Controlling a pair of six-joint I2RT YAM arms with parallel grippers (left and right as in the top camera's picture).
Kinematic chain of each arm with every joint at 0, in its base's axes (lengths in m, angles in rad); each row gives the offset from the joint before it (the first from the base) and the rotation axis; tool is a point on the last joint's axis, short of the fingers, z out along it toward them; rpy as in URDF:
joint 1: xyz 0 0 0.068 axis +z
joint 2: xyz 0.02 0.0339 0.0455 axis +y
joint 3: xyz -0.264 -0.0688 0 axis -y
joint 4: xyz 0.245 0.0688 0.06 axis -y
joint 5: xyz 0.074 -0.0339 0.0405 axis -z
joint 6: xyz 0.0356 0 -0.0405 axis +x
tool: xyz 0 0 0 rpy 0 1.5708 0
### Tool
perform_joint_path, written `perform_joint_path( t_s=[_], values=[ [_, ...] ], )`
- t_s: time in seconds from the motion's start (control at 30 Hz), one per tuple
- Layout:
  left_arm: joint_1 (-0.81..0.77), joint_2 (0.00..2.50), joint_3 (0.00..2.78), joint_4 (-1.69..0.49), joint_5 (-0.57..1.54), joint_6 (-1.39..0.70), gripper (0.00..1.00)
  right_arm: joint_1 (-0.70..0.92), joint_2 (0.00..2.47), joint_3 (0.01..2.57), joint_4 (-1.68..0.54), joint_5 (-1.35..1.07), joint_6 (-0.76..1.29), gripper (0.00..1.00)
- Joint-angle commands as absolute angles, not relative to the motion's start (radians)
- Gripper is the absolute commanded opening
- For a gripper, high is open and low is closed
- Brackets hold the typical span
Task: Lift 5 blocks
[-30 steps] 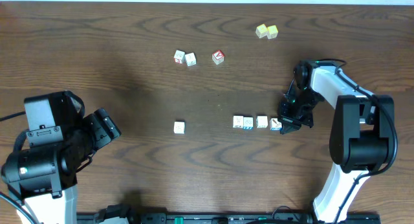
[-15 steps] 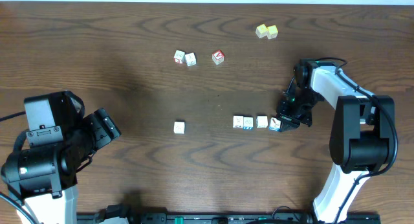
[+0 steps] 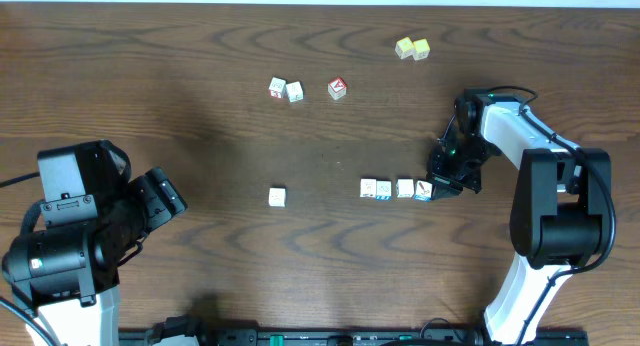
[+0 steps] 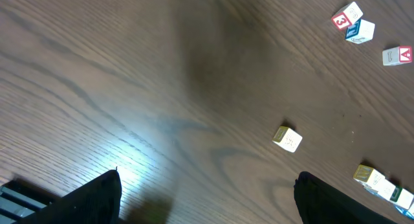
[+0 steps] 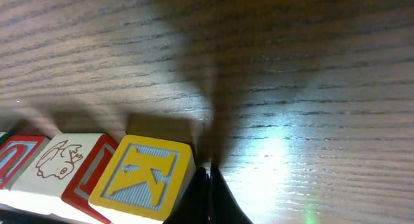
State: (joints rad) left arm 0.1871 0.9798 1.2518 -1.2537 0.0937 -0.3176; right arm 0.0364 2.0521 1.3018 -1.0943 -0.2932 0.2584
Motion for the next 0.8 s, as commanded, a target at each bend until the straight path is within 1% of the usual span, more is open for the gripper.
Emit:
perform_joint_path(
  t_s=[0.0,0.47,0.77],
  values=[
    [0.184,0.979,1.261,-1.256,0.078,-0.327,0.86,0.043,2.055,1.297,-1.057,-0.227,0.246,0.01],
    [0.184,0.979,1.261,-1.256,0.078,-0.327,0.86,0.043,2.055,1.297,-1.024,-0.238,0.246,0.01],
    [0.184,0.979,1.261,-1.256,0.078,-0.327,0.86,0.063,2.055,1.297,-0.997,-0.294,0.247,0.01]
  ],
)
